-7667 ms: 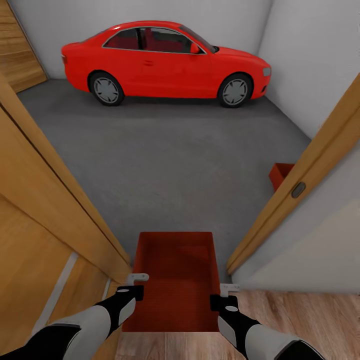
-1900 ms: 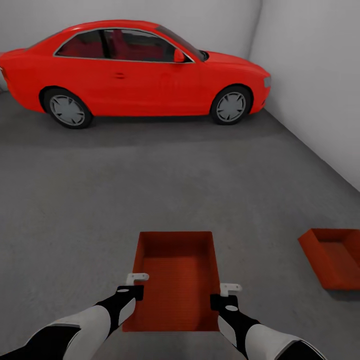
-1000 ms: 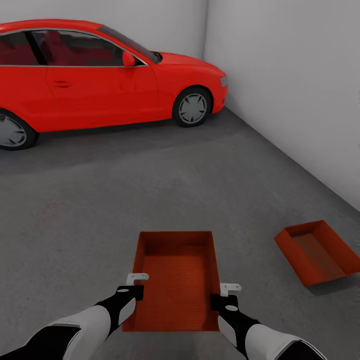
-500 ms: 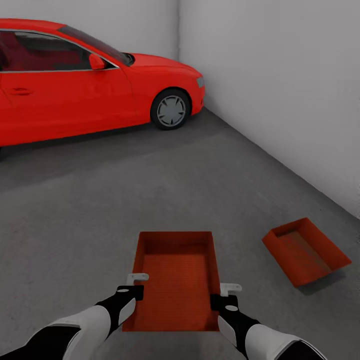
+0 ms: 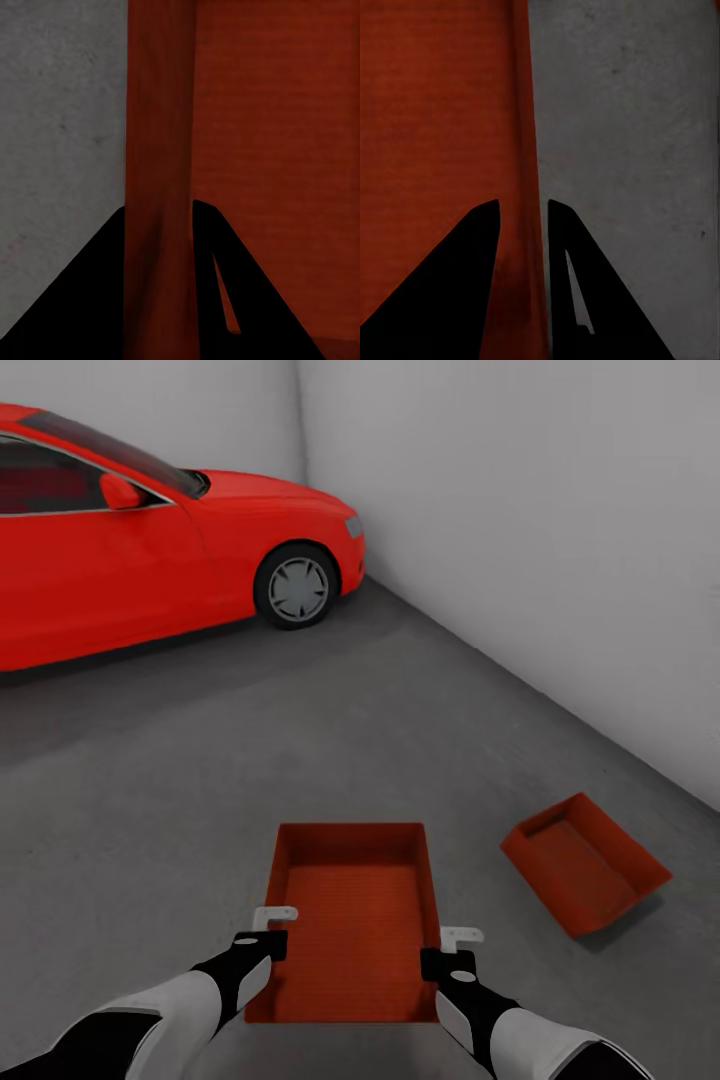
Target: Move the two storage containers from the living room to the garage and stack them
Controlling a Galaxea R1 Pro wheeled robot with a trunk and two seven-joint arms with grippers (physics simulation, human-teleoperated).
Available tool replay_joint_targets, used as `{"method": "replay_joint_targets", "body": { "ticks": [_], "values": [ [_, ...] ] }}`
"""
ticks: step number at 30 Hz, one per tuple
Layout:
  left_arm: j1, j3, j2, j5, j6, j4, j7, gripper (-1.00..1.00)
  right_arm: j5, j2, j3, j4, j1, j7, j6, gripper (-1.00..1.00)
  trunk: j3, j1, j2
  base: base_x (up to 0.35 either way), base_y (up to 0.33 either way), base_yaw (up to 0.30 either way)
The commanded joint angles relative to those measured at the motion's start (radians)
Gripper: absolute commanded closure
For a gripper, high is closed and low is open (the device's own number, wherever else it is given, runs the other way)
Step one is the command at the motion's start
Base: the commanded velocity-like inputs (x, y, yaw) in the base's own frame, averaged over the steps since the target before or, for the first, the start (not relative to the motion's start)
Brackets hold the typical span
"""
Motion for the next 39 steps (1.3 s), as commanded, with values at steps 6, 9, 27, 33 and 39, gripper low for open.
{"method": "replay_joint_targets", "body": {
  "ticks": [6,9,27,33,39],
  "values": [
    [-0.001,0.001,0.006,-0.001,0.001,-0.001,0.033,1.00,-0.013,-0.008,0.046,0.014,0.000,-0.004,-0.007,1.00,-0.001,0.001,-0.001,0.323,0.000,-0.242],
    [-0.001,0.001,0.006,-0.001,0.001,-0.001,0.033,1.00,-0.013,-0.008,0.046,0.014,-0.001,-0.004,-0.007,1.00,-0.001,0.001,-0.001,0.323,0.000,-0.242],
    [-0.001,0.001,0.006,-0.001,0.001,-0.001,0.033,1.00,-0.013,-0.008,0.046,0.014,0.000,-0.004,-0.007,1.00,-0.001,0.001,-0.001,0.322,0.000,-0.053],
    [-0.001,0.001,0.006,-0.001,0.001,-0.001,0.033,1.00,-0.013,-0.008,0.046,0.014,0.000,-0.004,-0.007,1.00,-0.001,0.001,-0.001,0.323,0.000,0.000],
    [-0.001,0.001,0.006,-0.001,0.001,-0.001,0.033,1.00,-0.013,-0.008,0.046,0.014,-0.001,-0.004,-0.007,1.00,-0.001,0.001,-0.001,0.322,0.000,0.000]
  ]
}}
